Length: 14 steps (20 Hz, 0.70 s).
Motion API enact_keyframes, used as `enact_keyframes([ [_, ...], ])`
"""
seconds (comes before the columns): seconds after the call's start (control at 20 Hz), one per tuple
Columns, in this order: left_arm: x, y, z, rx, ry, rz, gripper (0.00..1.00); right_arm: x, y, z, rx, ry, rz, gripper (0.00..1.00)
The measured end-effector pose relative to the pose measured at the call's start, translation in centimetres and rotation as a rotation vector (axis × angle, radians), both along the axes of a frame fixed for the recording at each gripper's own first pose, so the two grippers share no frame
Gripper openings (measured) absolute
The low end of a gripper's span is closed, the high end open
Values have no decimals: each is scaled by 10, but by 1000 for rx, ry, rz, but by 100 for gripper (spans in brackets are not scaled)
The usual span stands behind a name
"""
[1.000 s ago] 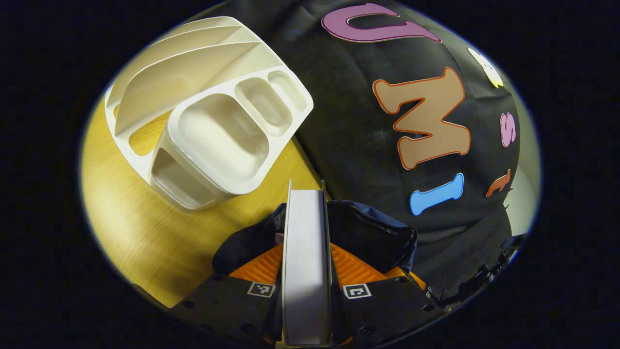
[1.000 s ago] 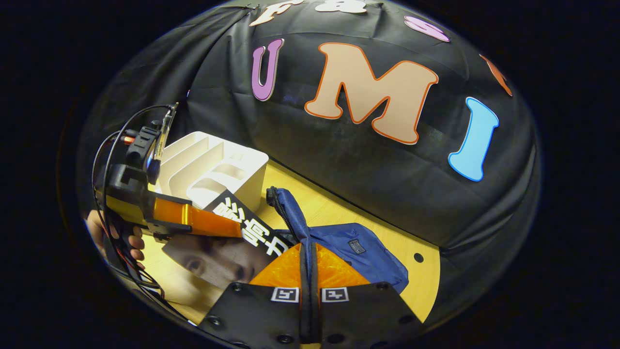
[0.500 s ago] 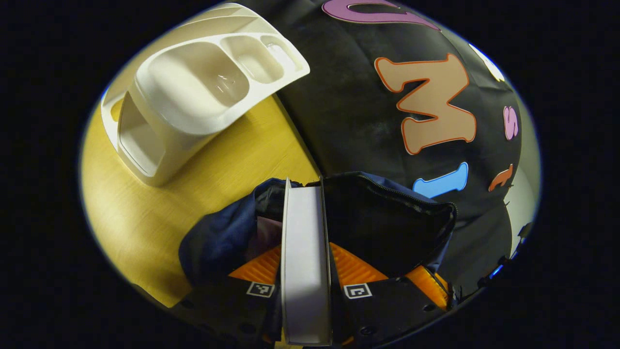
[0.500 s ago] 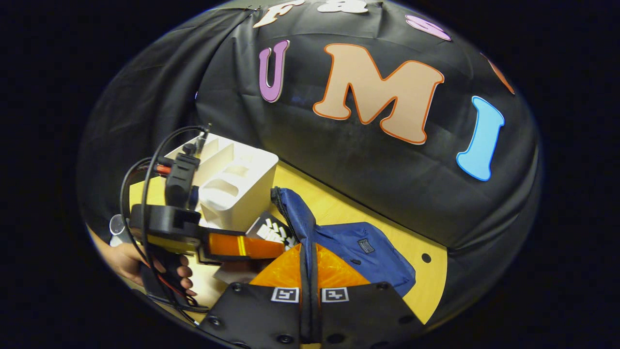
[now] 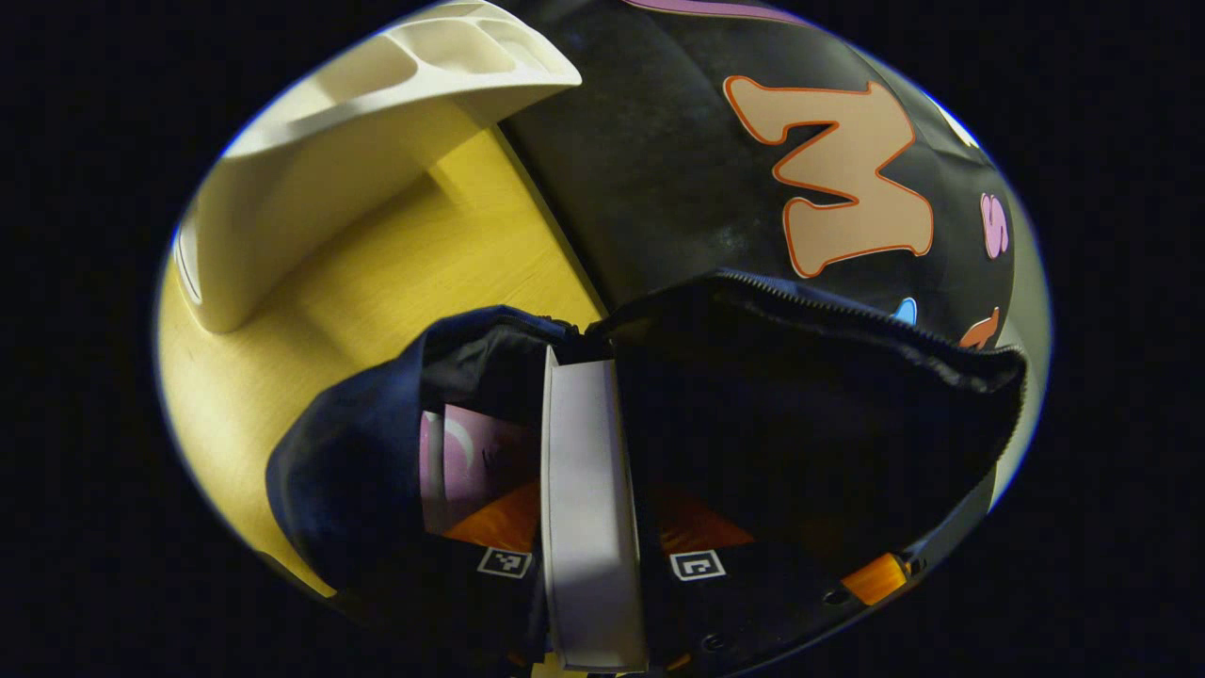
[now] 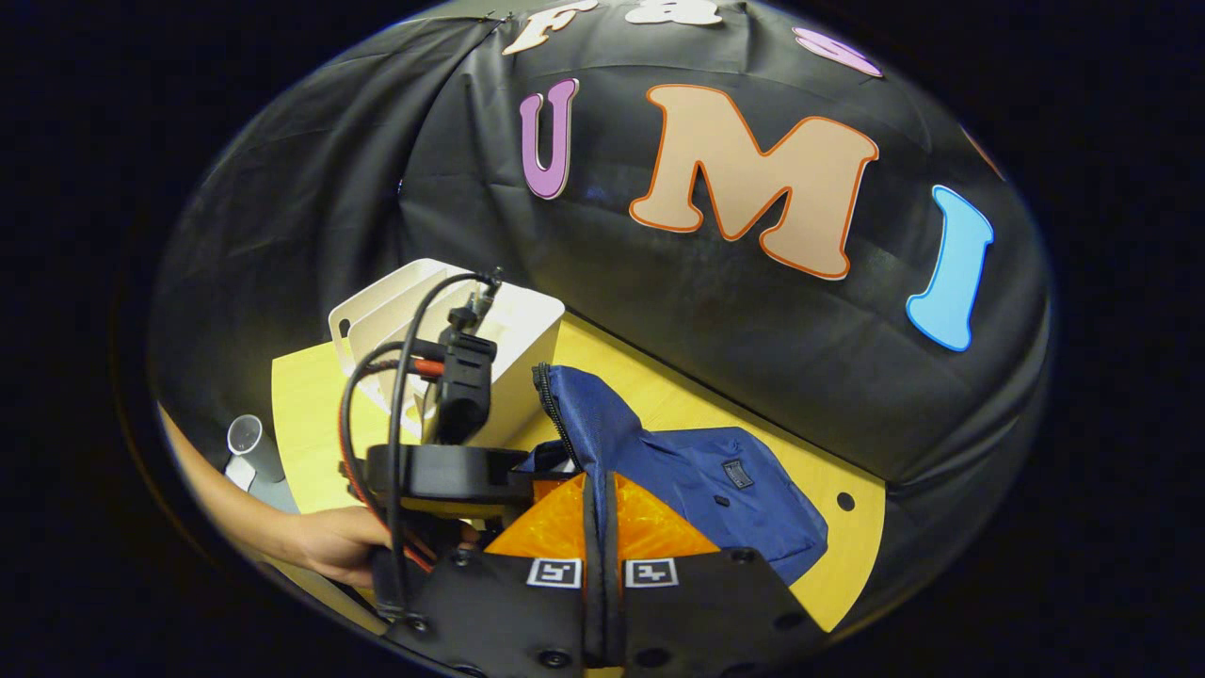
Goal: Open the schoolbag, grab two books from the bookshelf and put them into the schoolbag.
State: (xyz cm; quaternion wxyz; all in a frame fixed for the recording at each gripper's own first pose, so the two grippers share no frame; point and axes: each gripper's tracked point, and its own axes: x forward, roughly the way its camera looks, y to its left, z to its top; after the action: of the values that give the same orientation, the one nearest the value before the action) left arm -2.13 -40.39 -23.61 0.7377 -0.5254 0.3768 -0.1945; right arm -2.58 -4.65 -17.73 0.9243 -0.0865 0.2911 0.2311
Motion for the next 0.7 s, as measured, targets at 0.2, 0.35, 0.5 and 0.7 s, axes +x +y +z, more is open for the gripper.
enact_keyframes([
  [0.2,-1,2,-15,47,18,-32,44,3,-9,-4,10,14,-15,3],
  [0.35,-11,10,-19,153,8,-101,58,9,-14,-6,36,17,-43,3],
  [0.5,-30,32,-5,286,-66,-181,73,11,-13,-9,62,29,-59,7],
  [0.7,-48,67,23,384,-144,-192,74,6,-10,-10,103,48,-51,7],
])
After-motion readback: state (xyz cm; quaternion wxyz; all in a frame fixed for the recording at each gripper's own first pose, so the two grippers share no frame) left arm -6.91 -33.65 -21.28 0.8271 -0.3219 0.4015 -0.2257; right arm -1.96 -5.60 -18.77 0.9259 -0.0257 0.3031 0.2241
